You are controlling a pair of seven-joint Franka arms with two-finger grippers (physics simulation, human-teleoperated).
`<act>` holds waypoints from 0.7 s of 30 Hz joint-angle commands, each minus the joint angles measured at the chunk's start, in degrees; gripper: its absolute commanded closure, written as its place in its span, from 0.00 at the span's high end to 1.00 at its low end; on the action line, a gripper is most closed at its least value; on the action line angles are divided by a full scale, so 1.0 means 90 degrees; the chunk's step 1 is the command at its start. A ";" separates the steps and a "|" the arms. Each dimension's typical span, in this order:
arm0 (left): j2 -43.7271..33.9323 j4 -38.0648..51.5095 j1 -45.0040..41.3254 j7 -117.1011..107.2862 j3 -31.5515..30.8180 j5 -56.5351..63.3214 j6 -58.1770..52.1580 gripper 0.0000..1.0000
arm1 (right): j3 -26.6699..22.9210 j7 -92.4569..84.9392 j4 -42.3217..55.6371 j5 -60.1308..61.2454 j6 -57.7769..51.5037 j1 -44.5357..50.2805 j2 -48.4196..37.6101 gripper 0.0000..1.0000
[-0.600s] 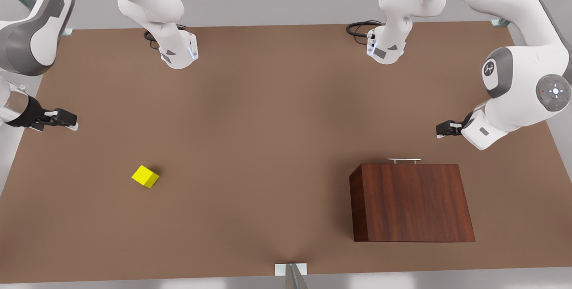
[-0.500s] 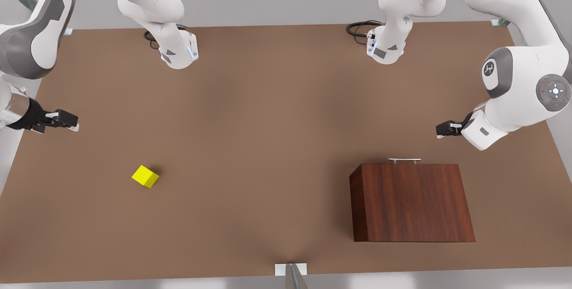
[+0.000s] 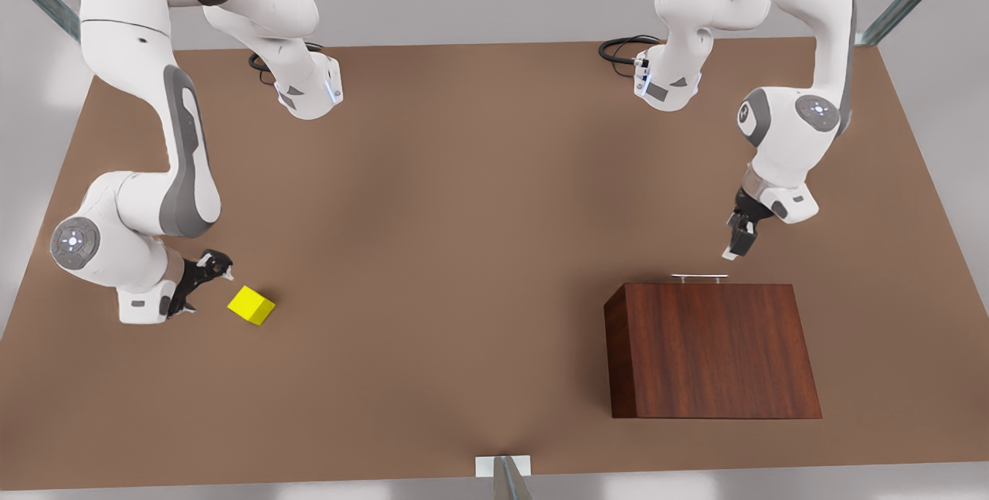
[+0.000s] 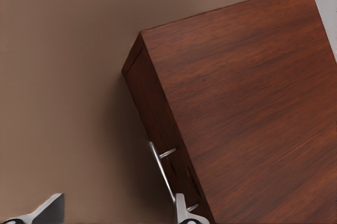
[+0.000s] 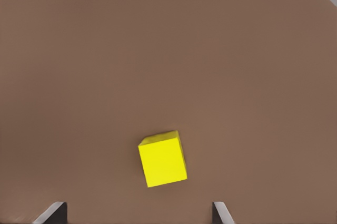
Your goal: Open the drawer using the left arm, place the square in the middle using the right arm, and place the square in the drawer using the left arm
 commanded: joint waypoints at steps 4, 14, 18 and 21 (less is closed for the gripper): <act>0.0165 -0.0003 -0.0015 -0.0607 -0.0001 -0.0021 0.0197 1.00 | -0.0010 -0.1007 -0.0415 0.0011 0.0456 -0.0066 0.0380 1.00; 0.0653 0.0007 -0.0015 -0.0617 -0.0215 -0.0899 0.0734 1.00 | -0.0019 -0.1739 -0.0826 0.0001 0.1667 -0.0115 0.1132 1.00; 0.0751 0.0017 -0.0015 -0.0617 -0.0294 -0.1300 0.0871 1.00 | -0.0019 -0.1876 -0.0826 0.0010 0.1892 -0.0203 0.1328 1.00; 0.0877 0.0017 -0.0015 -0.0617 -0.0294 -0.1320 0.0929 1.00 | -0.0019 -0.1915 -0.0835 0.0001 0.1950 -0.0213 0.1406 1.00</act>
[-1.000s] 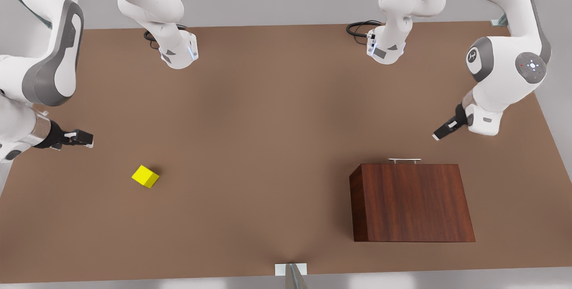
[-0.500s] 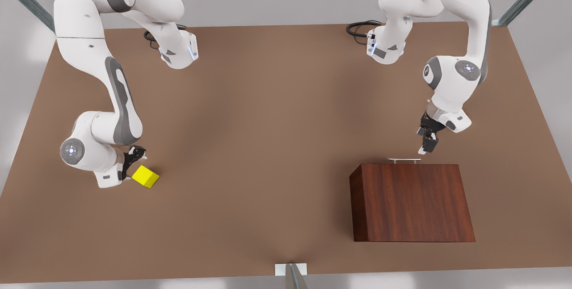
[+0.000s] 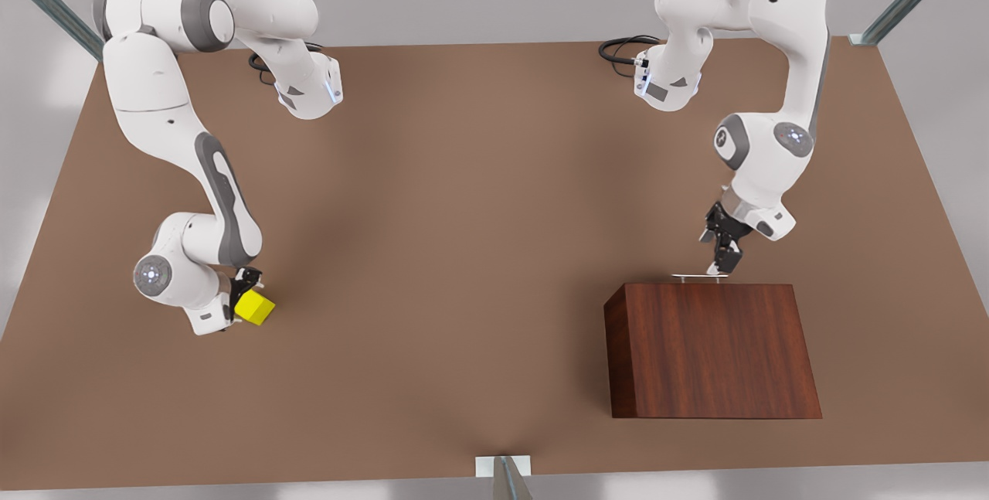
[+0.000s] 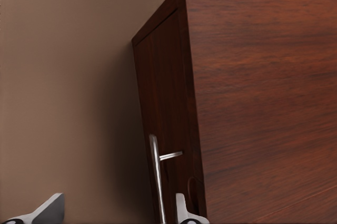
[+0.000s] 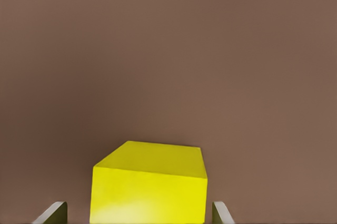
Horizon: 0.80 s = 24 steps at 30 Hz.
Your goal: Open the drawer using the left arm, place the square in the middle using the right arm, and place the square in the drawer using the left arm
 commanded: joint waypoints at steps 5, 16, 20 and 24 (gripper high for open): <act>0.0093 0.0029 -0.0025 0.0000 0.0000 -0.0206 0.0056 1.00 | -0.0001 -0.0011 0.0019 -0.0018 0.0199 0.0010 0.0245 0.83; 0.0327 0.0039 -0.0035 -0.0010 0.0000 -0.0402 0.0056 1.00 | -0.0020 -0.0011 0.0048 -0.0028 0.0170 -0.0009 0.0225 0.56; 0.0346 0.0039 -0.0035 -0.0010 0.0000 -0.0519 0.0008 1.00 | -0.0020 -0.0001 0.0068 -0.0028 0.0131 -0.0009 0.0216 0.56; 0.0298 0.0000 -0.0035 -0.0010 0.0000 -0.0616 -0.0148 1.00 | -0.0011 -0.0001 0.0097 -0.0028 0.0121 -0.0009 0.0196 0.56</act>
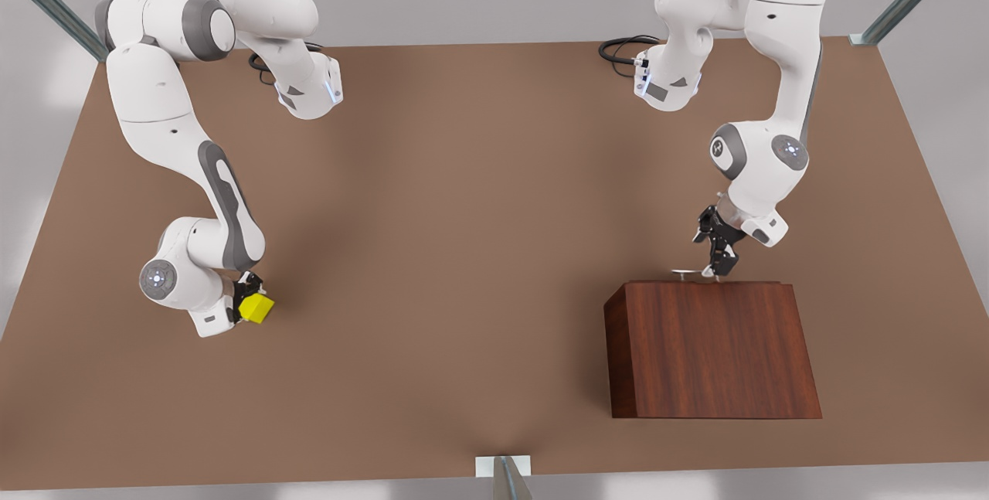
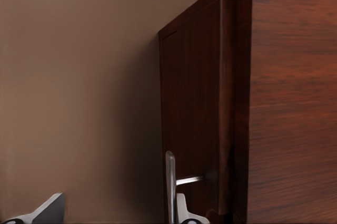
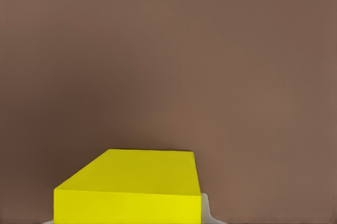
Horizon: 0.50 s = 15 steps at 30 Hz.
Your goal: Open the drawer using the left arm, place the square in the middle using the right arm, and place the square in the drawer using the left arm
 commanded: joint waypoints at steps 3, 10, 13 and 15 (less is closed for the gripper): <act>-0.0090 -0.0029 0.0004 0.0000 0.0000 -0.0066 -0.0134 1.00 | 0.0176 0.0170 -0.0086 -0.0002 -0.0010 0.0146 -0.0339 0.56; -0.0295 -0.0215 0.0004 0.0000 0.0000 -0.0105 -0.0280 1.00 | 0.0557 0.4622 0.0421 -0.0011 0.0107 0.2968 -0.0329 0.56; -0.0481 -0.0371 -0.0005 -0.0088 0.0000 -0.0115 -0.0456 1.00 | 0.0557 0.6762 0.0685 -0.0119 0.0624 0.4394 0.0217 0.56; -0.0568 -0.0469 -0.0005 -0.0098 0.0000 -0.0115 -0.0495 1.00 | 0.0255 0.7484 0.1115 -0.0119 0.0624 0.5282 0.0608 0.56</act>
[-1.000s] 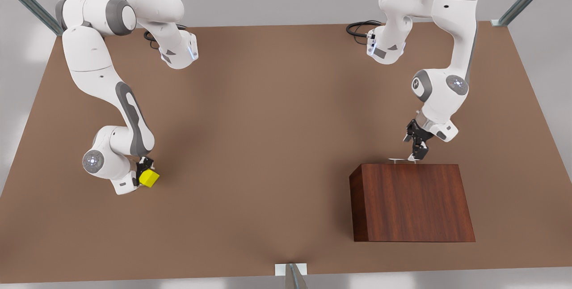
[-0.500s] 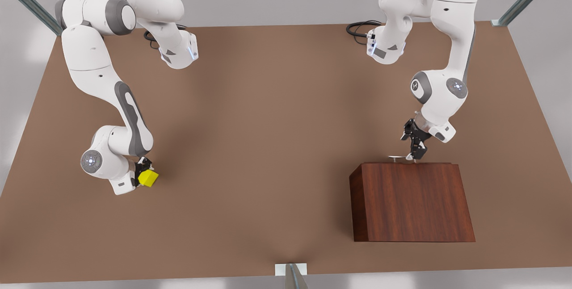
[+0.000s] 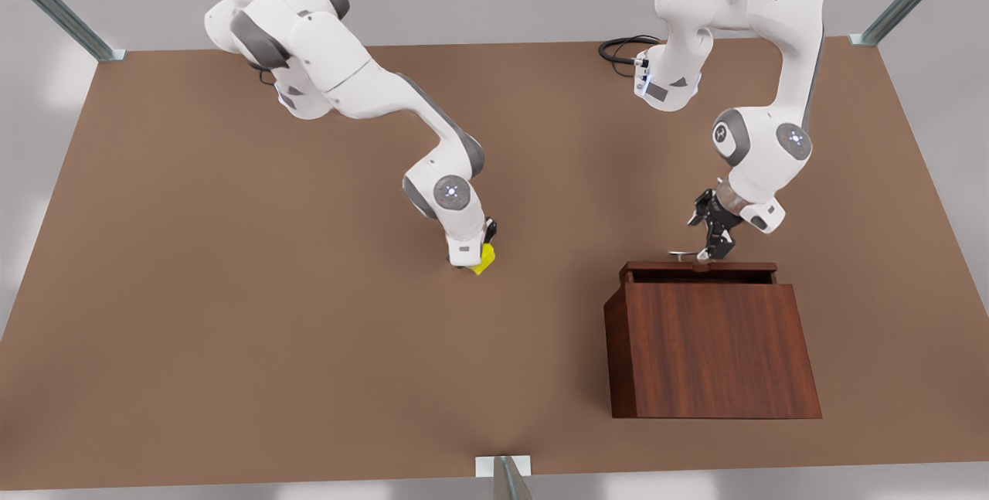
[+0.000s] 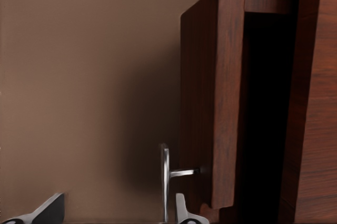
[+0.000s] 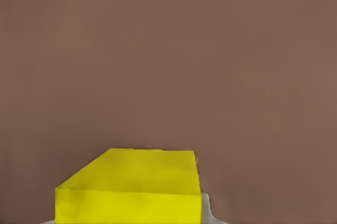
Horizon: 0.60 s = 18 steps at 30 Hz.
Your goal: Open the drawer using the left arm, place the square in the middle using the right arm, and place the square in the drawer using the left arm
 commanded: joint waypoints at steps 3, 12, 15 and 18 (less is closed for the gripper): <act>-0.0050 -0.0034 -0.0027 -0.0064 0.0000 -0.0004 -0.0091 1.00 | -0.0192 0.0497 0.0135 -0.0045 0.0003 0.0516 0.0153 0.56; -0.0587 -0.0649 -0.0203 -0.0132 0.0000 -0.0014 -0.0238 1.00 | -0.0515 0.1094 0.0301 -0.0045 0.0267 0.1259 0.0407 1.00; -0.0753 -0.0844 -0.0203 -0.0171 0.0009 -0.0014 -0.0306 1.00 | -0.0583 0.1094 0.0311 -0.0016 0.0238 0.1259 0.0329 1.00; -0.1495 -0.0864 -0.0203 -0.0151 0.0029 0.0045 -0.1077 1.00 | -0.0769 0.1016 0.0203 -0.0045 0.0023 0.1210 -0.0188 1.00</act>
